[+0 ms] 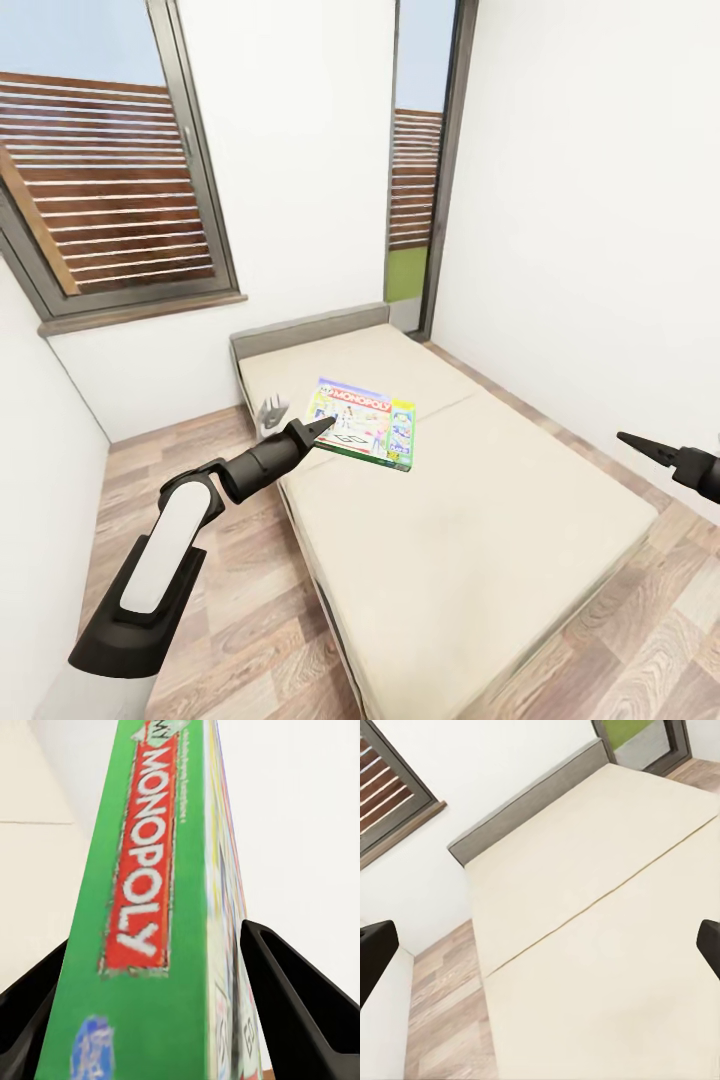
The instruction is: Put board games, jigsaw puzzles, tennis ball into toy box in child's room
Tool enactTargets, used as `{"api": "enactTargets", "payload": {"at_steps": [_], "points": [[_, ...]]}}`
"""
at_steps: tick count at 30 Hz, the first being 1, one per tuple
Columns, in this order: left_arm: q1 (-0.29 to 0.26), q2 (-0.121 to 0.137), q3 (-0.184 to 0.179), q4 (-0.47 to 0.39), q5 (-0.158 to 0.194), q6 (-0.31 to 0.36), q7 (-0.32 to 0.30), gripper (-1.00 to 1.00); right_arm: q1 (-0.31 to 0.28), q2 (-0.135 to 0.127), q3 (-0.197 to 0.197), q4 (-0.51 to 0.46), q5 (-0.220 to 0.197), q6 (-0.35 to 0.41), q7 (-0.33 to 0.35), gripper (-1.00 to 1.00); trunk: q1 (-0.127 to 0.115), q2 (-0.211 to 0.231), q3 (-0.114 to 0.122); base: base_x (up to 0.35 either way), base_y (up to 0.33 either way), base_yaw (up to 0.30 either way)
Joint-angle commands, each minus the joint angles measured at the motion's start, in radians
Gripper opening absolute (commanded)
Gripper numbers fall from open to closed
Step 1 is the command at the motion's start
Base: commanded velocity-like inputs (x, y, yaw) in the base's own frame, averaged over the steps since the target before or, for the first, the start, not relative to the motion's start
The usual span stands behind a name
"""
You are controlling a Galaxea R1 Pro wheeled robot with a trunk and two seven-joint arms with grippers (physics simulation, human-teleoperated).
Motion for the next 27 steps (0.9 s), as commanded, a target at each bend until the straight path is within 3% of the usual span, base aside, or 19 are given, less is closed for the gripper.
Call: {"api": "enactTargets", "payload": {"at_steps": [1,9,27], "points": [[-0.001,0.001,-0.001,-0.001,0.01,0.001,0.01,-1.0,-0.001,0.0,-0.001,0.0,0.005,0.004,0.007,1.0,-0.003,0.006,0.003,0.0,0.0,0.0],[0.0,0.001,0.0,-0.001,0.011,0.001,0.01,-1.0,-0.002,0.0,-0.001,0.0,0.005,0.004,0.007,1.0,-0.034,0.062,0.041,0.0,0.0,0.0],[0.0,0.001,0.0,-0.001,0.011,0.001,0.01,-1.0,-0.001,0.0,-0.002,0.0,0.005,0.004,0.007,1.0,-0.034,0.062,0.071,0.0,0.0,0.0]]}}
